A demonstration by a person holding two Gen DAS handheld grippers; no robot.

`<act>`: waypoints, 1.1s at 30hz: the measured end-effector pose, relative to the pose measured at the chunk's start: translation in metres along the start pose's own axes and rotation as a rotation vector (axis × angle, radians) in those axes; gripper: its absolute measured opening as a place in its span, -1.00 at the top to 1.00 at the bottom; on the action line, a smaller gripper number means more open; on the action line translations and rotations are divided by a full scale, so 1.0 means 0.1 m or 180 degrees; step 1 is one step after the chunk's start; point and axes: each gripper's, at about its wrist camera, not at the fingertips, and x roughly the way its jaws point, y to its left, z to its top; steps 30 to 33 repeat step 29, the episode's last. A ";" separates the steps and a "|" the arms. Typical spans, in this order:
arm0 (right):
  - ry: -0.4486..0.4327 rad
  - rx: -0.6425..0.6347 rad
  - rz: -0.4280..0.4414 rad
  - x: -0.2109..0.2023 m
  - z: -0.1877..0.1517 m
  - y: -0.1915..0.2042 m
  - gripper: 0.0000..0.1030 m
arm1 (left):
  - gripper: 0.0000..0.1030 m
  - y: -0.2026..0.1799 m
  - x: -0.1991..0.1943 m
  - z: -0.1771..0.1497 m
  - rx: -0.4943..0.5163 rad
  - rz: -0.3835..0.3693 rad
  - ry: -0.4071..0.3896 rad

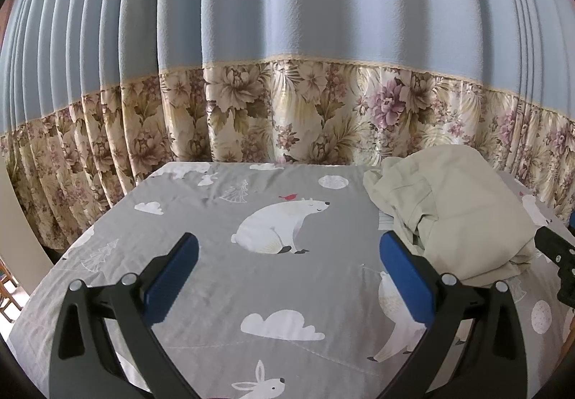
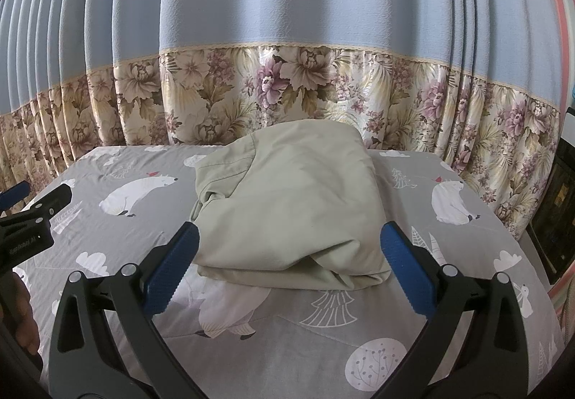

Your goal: Fold large clothes

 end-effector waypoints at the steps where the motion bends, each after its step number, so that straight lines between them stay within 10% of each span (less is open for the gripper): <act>1: -0.0002 0.0003 -0.0003 0.00 0.00 0.01 -0.94 | -0.96 0.00 0.00 -0.01 -0.0001 0.0009 -0.0001; 33: 0.0010 -0.0020 0.0015 0.01 -0.01 -0.01 -0.94 | -0.96 -0.11 -0.01 -0.02 0.0153 0.0002 0.0030</act>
